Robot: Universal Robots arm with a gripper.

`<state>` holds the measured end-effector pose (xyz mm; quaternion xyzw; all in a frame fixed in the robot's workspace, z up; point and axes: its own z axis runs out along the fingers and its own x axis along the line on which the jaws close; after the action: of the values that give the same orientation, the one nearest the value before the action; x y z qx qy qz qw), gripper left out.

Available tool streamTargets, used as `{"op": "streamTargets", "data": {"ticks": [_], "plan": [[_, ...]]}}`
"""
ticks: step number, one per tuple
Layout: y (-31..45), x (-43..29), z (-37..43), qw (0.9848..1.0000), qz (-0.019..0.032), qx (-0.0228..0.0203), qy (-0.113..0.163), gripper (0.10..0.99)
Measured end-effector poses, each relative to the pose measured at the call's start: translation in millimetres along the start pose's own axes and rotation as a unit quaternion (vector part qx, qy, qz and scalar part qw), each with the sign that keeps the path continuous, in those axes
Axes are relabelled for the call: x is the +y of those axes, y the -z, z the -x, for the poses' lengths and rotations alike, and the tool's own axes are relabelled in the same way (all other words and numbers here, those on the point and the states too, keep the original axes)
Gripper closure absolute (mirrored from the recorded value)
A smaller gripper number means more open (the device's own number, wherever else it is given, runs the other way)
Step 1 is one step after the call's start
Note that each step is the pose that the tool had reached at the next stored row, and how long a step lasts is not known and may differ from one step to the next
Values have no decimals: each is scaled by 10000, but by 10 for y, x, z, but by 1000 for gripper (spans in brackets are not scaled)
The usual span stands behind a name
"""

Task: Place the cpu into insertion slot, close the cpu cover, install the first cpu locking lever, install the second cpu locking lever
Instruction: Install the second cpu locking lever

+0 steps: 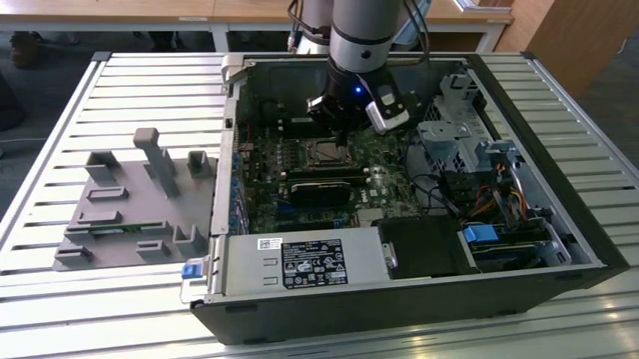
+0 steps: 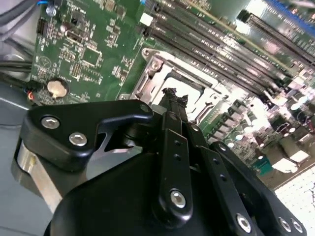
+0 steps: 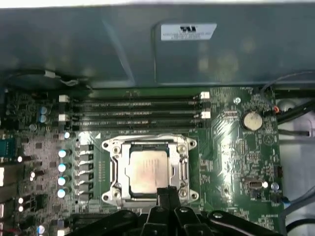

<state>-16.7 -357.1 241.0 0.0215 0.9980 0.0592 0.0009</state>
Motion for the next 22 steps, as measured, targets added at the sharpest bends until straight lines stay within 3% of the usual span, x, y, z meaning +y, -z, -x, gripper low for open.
{"op": "streamTargets", "data": {"ticks": [7, 10, 18, 19, 22], "plan": [[2, -167, 7, 10000, 6, 4, 0, 969], [2, -196, -10, 10000, 6, 3, -1, 969], [-3, -256, -187, 10000, 5, 4, -1, 969], [-9, -270, -268, 10000, 6, 3, 0, 969], [-31, -275, -307, 10000, 5, 4, 0, 969]]}}
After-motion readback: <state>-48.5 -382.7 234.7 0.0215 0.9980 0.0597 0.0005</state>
